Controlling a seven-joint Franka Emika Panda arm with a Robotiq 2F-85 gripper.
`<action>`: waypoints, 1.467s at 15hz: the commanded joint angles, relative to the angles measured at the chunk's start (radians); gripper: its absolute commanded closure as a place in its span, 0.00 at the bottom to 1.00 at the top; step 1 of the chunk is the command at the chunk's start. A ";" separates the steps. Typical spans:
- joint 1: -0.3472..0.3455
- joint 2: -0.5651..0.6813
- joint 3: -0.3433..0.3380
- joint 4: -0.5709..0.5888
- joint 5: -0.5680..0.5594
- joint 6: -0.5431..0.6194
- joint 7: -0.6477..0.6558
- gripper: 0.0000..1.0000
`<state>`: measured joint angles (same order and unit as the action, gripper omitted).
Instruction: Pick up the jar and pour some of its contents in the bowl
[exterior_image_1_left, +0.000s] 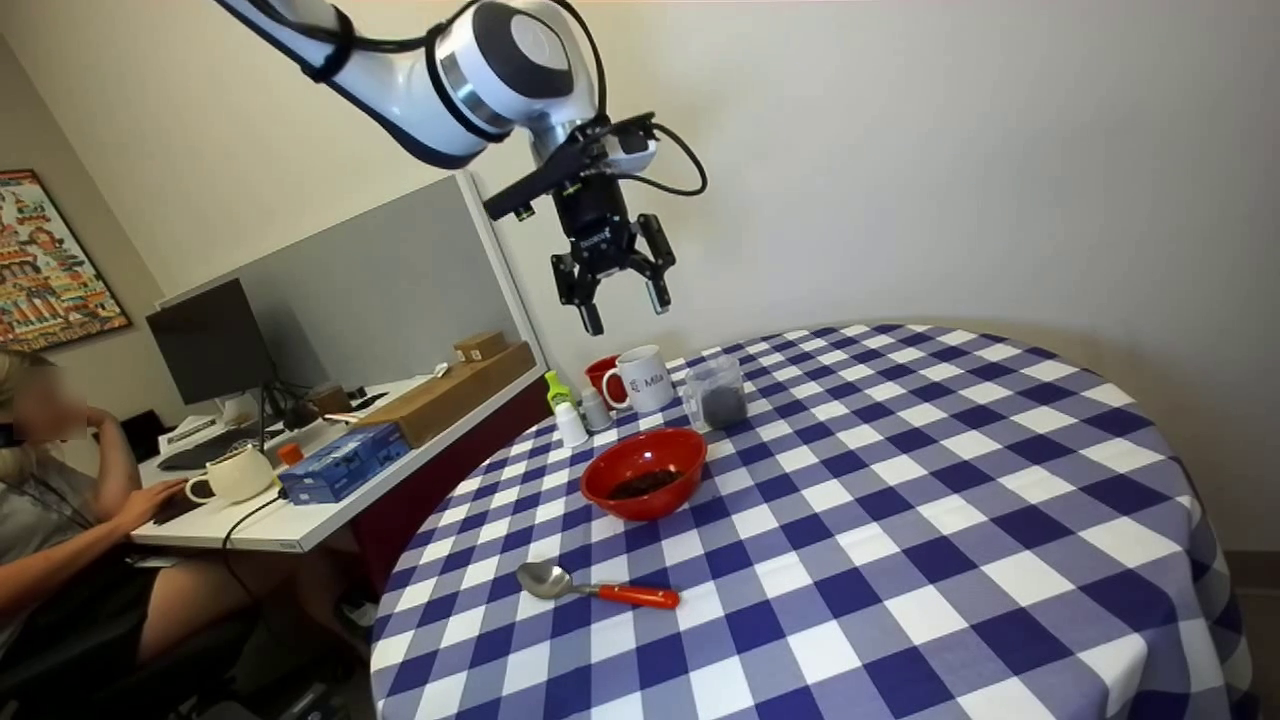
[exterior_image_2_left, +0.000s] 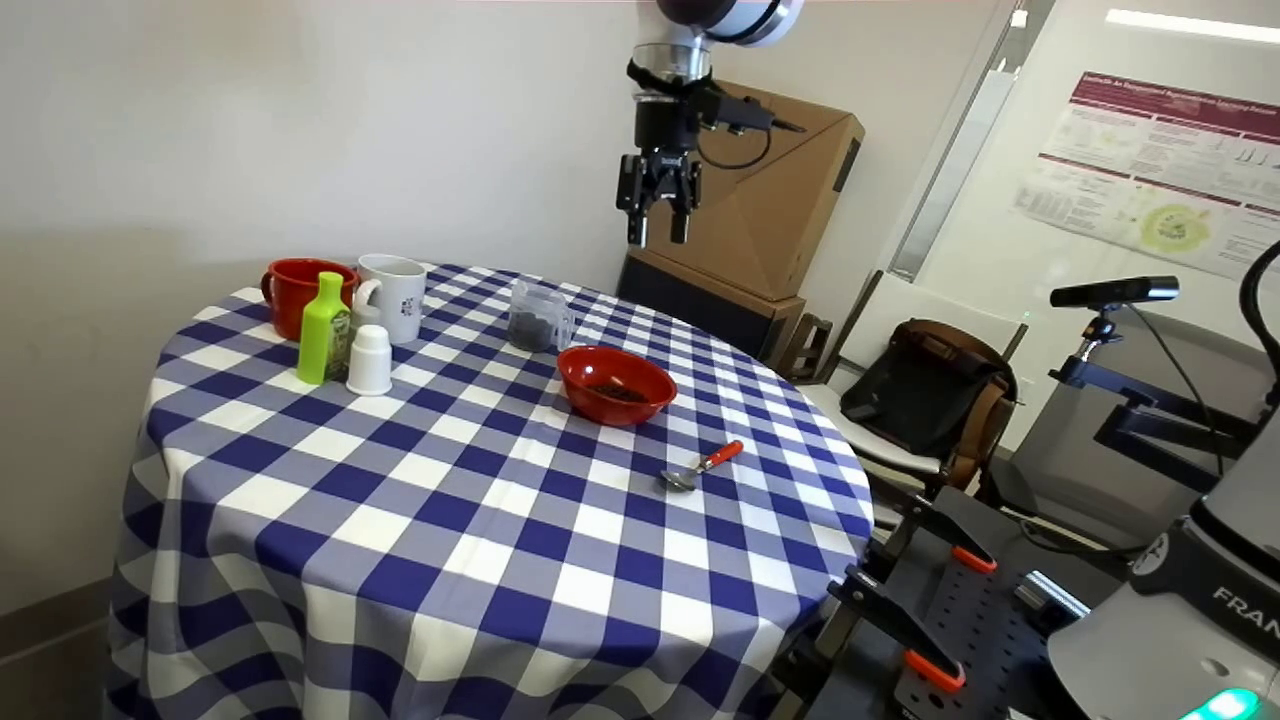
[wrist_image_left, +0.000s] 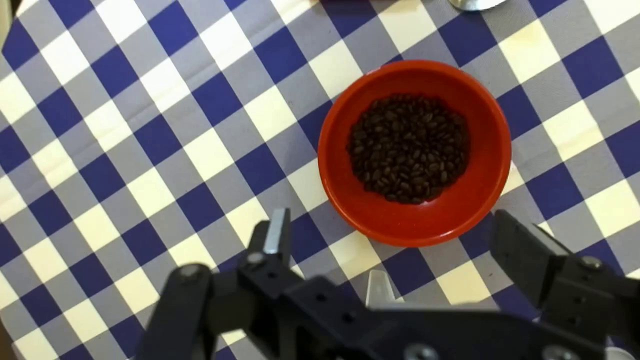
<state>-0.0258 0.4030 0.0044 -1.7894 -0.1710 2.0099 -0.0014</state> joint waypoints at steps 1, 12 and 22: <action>0.021 0.172 -0.009 0.210 0.016 -0.055 0.006 0.00; 0.043 0.526 -0.009 0.624 0.079 -0.130 0.042 0.00; 0.031 0.718 -0.025 0.873 0.087 -0.234 0.071 0.25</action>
<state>0.0046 1.0528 -0.0057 -1.0363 -0.1083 1.8361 0.0596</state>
